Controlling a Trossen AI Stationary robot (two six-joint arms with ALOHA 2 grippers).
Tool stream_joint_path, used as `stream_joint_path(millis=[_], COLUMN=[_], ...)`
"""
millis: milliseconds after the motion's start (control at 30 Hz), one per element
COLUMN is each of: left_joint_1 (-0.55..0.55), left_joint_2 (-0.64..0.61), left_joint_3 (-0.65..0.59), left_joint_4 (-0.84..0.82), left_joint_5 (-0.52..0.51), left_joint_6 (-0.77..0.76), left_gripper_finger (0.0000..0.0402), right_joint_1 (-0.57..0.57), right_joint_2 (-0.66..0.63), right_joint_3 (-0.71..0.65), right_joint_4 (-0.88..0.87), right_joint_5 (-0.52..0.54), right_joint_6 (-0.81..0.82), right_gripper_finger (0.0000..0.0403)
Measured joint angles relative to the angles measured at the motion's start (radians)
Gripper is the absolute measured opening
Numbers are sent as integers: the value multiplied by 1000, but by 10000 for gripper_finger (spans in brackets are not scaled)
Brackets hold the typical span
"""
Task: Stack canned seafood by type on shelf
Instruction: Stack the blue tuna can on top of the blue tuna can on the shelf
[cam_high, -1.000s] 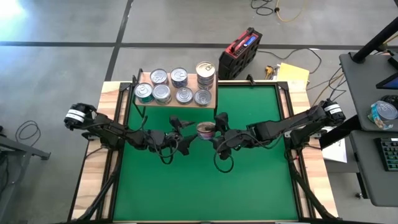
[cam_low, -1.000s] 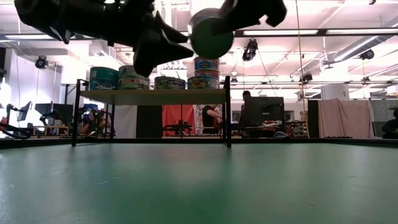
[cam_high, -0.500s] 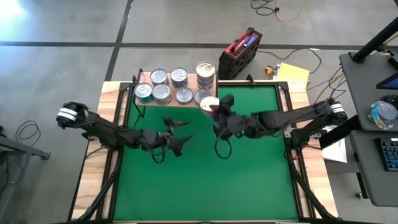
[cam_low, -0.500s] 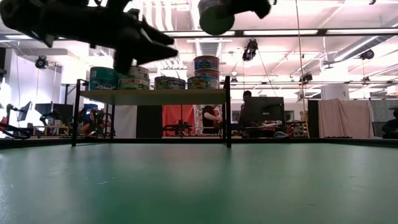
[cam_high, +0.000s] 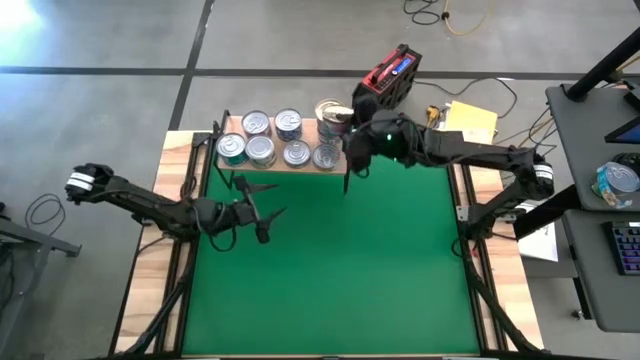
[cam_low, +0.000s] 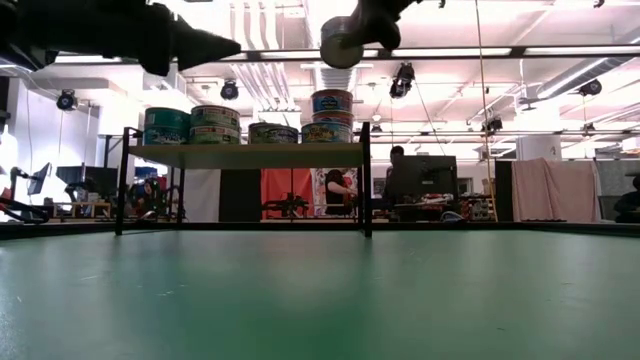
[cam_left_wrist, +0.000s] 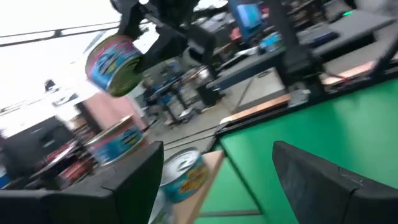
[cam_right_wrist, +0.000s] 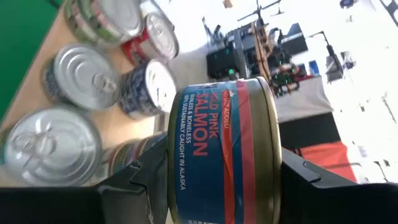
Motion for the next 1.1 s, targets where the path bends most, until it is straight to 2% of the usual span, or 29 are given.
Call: stream_joint_path(millis=[100, 233, 367, 667, 1100], left_joint_1=[0, 0, 0, 0, 0], left_joint_2=[-21, -27, -27, -27, -26], left_joint_3=[-11, -13, -13, -13, -13], left_joint_4=[3, 1, 2, 2, -8], left_joint_5=[-99, -224, -252, -259, -335], left_joint_6=[0, 0, 9, 19, 44], left_gripper_finger=[283, 283, 283, 283, 283], right_joint_1=[-44, -76, -93, -113, -129], right_joint_2=[2, 8, 28, 89, 89], right_joint_3=[1, 0, 0, -1, -1], right_joint_4=[37, 46, 74, 150, 81], right_joint_5=[-77, -87, -130, -129, -123], right_joint_6=[-10, -26, -38, -140, -246], right_gripper_finger=[185, 185, 185, 185, 185])
